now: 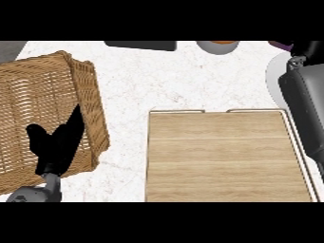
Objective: Pick the can from the tray and place it in the plate
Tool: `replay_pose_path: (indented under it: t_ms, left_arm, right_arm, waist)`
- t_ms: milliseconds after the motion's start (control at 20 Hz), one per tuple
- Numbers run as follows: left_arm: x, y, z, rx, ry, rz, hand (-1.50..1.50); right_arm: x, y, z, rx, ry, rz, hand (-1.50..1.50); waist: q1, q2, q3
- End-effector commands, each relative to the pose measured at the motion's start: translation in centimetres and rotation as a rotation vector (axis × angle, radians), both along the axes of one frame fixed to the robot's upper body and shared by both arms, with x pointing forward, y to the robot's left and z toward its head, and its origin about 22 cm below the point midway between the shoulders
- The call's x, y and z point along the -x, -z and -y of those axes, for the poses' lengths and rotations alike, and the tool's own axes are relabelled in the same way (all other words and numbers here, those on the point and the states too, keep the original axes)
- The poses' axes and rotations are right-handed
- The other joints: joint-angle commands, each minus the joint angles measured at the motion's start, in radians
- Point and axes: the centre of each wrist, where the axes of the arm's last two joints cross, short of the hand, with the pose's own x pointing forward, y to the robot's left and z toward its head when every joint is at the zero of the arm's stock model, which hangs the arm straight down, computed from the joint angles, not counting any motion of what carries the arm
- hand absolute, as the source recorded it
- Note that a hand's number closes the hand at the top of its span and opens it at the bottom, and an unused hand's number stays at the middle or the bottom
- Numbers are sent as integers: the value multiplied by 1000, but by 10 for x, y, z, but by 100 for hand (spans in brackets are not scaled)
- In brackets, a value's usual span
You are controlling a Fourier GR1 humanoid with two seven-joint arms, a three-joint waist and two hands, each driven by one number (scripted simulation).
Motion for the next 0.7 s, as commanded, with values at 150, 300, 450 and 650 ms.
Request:
replay_pose_path:
  t_ms: [150, 300, 450, 650]
  left_arm:
    - [11, 22, 5, 27, -6, -112, 0]
    - [12, 28, 7, 36, -7, -128, 0]
    - [17, 31, 2, 27, -35, -146, 0]
    - [12, 32, 10, 41, -38, -143, 0]
  right_arm:
    - [1, 36, 21, -98, 239, 197, 150]
    - [6, 45, 50, -32, 311, 207, 150]
    - [12, 54, 69, -26, 365, 227, 150]
    - [17, 67, 84, -28, 393, 257, 150]
  waist:
    - [-25, -1, -8]
    - [-47, 0, -9]
    - [-54, -11, -8]
    - [-60, -10, -7]
